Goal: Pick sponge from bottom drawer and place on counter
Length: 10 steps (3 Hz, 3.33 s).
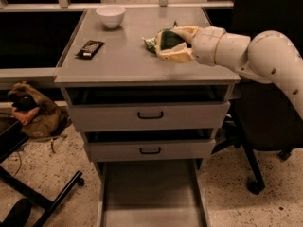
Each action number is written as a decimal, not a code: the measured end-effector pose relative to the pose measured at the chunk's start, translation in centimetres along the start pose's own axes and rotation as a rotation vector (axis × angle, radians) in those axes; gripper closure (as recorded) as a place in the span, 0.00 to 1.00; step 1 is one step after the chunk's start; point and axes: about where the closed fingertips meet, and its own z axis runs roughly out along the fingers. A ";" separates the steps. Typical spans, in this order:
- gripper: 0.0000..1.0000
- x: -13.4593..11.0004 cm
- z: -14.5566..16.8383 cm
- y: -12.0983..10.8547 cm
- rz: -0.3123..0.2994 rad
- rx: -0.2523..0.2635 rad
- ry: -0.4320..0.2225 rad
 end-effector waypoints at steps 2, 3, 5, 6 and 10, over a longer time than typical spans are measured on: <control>1.00 2.7 0.6 -1.7 0.035 0.107 0.037; 1.00 3.8 0.9 -2.4 0.046 0.133 0.051; 1.00 6.0 2.1 -3.1 0.070 0.118 0.131; 1.00 7.1 1.5 -2.3 0.098 0.069 0.206; 1.00 9.3 1.7 2.2 0.243 -0.092 0.280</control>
Offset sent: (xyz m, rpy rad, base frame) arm 0.0346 -0.0278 -0.0263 0.0465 0.0133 -0.1731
